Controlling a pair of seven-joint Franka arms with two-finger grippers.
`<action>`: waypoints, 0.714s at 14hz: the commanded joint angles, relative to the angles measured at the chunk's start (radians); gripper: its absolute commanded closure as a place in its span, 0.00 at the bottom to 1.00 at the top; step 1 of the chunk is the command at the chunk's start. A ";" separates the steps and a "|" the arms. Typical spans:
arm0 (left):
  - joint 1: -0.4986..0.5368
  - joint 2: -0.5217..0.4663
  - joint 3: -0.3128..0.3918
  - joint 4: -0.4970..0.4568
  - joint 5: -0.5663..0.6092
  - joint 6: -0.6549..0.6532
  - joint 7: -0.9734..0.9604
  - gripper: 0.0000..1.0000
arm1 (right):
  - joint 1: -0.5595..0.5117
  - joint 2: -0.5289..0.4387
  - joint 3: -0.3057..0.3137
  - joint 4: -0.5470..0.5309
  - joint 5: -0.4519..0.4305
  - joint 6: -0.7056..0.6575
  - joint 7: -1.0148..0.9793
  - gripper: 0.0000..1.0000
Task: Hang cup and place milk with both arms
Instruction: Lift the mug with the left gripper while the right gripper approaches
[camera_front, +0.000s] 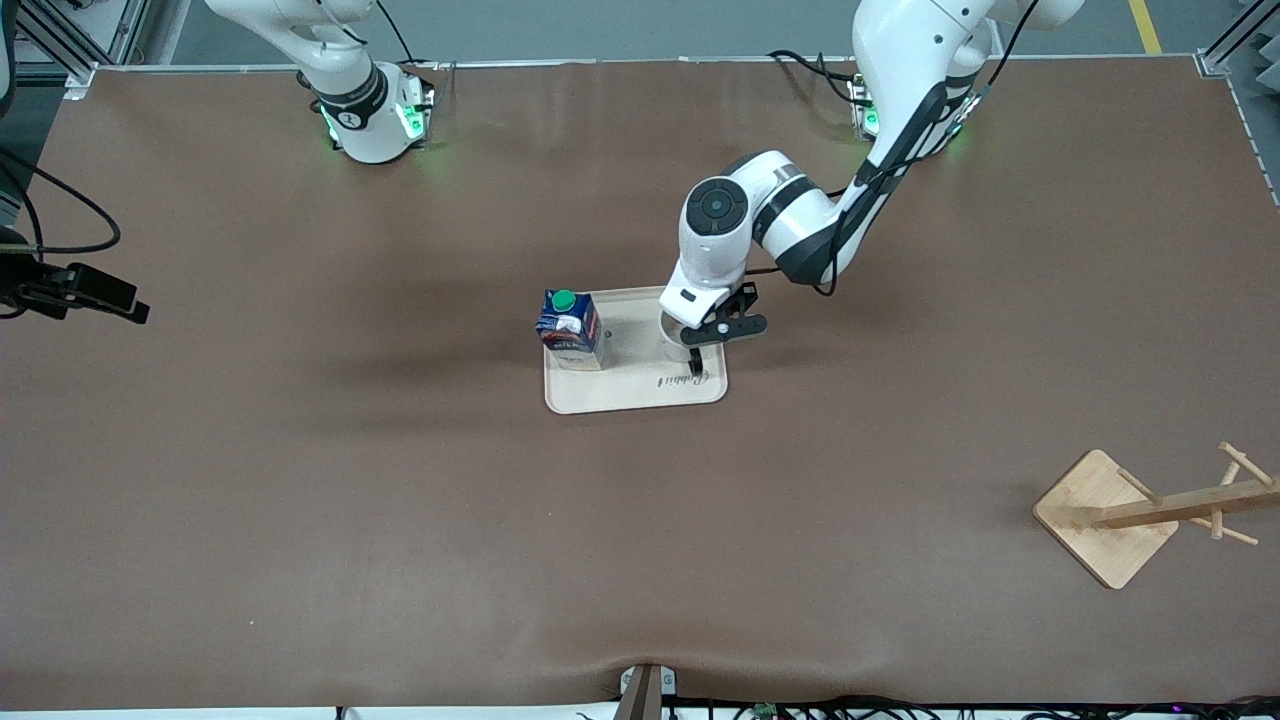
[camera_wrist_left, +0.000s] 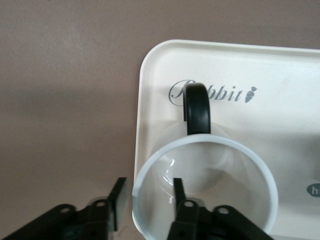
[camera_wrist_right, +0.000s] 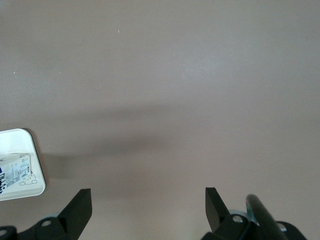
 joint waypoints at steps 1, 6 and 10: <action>-0.004 0.007 0.000 0.014 0.021 0.005 -0.044 1.00 | -0.012 0.026 -0.001 0.013 0.052 -0.015 0.011 0.00; 0.033 -0.101 0.007 0.049 0.021 -0.060 -0.003 1.00 | -0.037 0.069 -0.001 0.010 0.129 -0.027 0.012 0.00; 0.158 -0.265 0.001 0.128 0.009 -0.268 0.213 1.00 | -0.038 0.092 -0.002 -0.003 0.138 -0.027 0.026 0.00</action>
